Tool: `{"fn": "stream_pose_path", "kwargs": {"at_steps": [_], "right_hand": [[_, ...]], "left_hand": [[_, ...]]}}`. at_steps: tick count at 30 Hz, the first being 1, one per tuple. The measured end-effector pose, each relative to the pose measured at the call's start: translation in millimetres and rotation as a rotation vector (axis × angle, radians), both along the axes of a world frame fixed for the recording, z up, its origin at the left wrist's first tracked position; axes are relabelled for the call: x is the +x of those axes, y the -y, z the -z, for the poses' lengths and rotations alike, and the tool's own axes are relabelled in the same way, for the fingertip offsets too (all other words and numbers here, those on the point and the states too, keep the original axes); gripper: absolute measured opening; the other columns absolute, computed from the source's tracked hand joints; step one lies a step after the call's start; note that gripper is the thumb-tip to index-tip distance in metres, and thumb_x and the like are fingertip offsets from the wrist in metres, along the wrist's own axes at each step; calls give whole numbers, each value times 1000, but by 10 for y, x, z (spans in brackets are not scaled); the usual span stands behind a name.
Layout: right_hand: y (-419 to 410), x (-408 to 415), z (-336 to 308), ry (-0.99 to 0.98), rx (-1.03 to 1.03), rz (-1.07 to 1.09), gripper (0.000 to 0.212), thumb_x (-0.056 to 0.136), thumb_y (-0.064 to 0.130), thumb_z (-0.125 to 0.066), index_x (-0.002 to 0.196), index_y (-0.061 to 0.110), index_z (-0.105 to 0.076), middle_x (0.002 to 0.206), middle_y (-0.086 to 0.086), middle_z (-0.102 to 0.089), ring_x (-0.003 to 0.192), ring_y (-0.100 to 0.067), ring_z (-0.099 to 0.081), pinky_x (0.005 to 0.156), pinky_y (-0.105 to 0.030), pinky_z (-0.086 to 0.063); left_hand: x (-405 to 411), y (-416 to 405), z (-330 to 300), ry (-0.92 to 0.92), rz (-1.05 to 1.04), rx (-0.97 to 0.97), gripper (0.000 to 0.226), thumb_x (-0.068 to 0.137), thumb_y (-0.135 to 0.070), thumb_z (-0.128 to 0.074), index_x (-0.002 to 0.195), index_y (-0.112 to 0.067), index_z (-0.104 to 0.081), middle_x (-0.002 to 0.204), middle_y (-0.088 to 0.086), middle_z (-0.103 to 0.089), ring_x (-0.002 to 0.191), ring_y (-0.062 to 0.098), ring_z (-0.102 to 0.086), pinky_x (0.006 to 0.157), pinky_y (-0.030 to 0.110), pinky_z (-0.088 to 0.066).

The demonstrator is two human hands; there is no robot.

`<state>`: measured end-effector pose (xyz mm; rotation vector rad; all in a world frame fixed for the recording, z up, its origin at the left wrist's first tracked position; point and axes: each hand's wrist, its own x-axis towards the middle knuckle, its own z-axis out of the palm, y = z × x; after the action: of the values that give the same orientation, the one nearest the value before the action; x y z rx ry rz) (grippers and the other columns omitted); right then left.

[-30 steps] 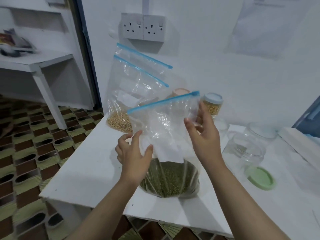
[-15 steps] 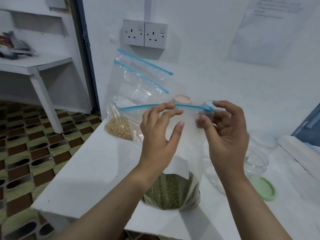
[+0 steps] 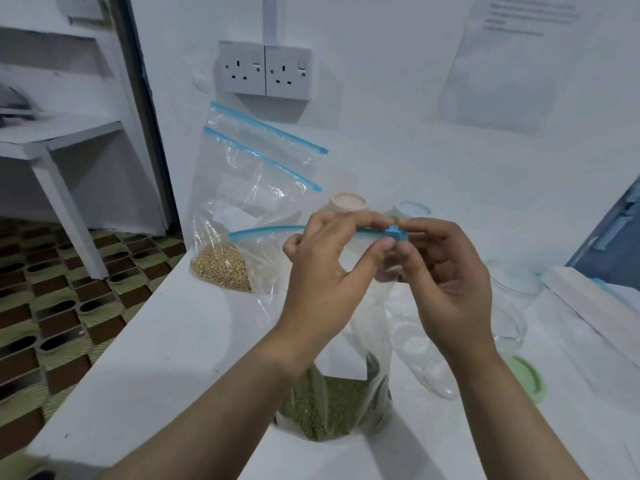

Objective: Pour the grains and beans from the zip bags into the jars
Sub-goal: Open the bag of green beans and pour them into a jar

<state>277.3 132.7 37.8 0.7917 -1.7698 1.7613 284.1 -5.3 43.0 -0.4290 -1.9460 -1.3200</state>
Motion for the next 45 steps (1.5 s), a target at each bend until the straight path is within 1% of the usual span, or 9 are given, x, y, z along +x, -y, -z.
{"fn": "stream_pose_path", "kwargs": {"at_steps": [10, 15, 19, 25, 28, 30, 36, 42, 45], "right_hand": [[46, -145, -92, -31, 32, -27, 23, 96, -2, -55, 110, 12, -66, 75, -8, -66, 63, -23, -67, 65, -30, -56], [86, -268, -33, 43, -69, 61, 20, 97, -1, -56, 110, 12, -65, 72, -7, -63, 62, -17, -64, 67, -25, -53], [-40, -443, 39, 175, -155, 143, 17, 97, -1, -57, 109, 8, -66, 71, -3, -61, 62, -15, -60, 66, -26, -54], [-299, -631, 161, 345, -173, 322, 20, 97, 0, -56, 101, 15, -68, 65, 0, -64, 62, -18, -58, 70, -34, -57], [-341, -740, 288, 419, -121, 471, 22, 91, 6, -57, 95, 24, -69, 64, -2, -68, 60, -19, -64, 83, -51, -58], [-327, -778, 365, 445, -99, 538, 22, 88, 9, -56, 94, 27, -68, 66, -2, -69, 63, -20, -69, 84, -54, -57], [-351, -748, 402, 282, 403, 682, 22, 94, 14, -60, 115, 18, -65, 113, 2, -57, 106, -17, -57, 87, -25, -40], [-239, -639, 307, 129, 717, 682, 32, 96, 43, -46, 121, 30, -61, 120, 15, -59, 128, -18, -42, 111, -48, -18], [-205, -525, 173, 8, 717, 582, 32, 95, 40, -48, 126, 39, -52, 121, 24, -56, 132, -9, -40, 115, -44, -5]], "left_hand": [[-88, 67, -82, -28, 54, 52, 12, 84, -40, -62, 92, -49, -61, 105, -41, -54, 108, 15, -60, 99, 57, -43], [-314, 296, 39, -92, -155, -56, 9, 83, -44, -59, 92, -48, -57, 106, -50, -48, 105, -12, -44, 95, 33, -27], [-530, 643, 198, -76, -270, -101, 11, 83, -44, -58, 93, -41, -61, 105, -48, -50, 104, -9, -41, 94, 29, -20], [-785, 1178, 415, 104, -409, -15, 15, 87, -30, -67, 91, -43, -59, 108, -7, -58, 118, 20, -45, 96, 10, -14], [-845, 1156, 508, 176, -358, 41, 21, 88, -27, -67, 86, -45, -59, 98, -13, -60, 106, 12, -50, 103, 25, -31], [-854, 1056, 558, 241, -290, 166, 21, 89, -22, -67, 87, -42, -61, 96, -13, -61, 95, 2, -53, 91, 30, -42], [-779, 785, 489, 200, -166, 502, 23, 97, -10, -58, 96, -33, -58, 95, -19, -61, 85, -7, -57, 79, 12, -44], [-635, 619, 168, 127, -81, 502, 16, 101, -14, -54, 100, -31, -57, 94, -14, -61, 81, 6, -66, 81, 23, -51], [-530, 574, 15, 116, -52, 488, 17, 100, -12, -55, 99, -29, -59, 95, -11, -62, 74, 3, -65, 76, 19, -52]]}}
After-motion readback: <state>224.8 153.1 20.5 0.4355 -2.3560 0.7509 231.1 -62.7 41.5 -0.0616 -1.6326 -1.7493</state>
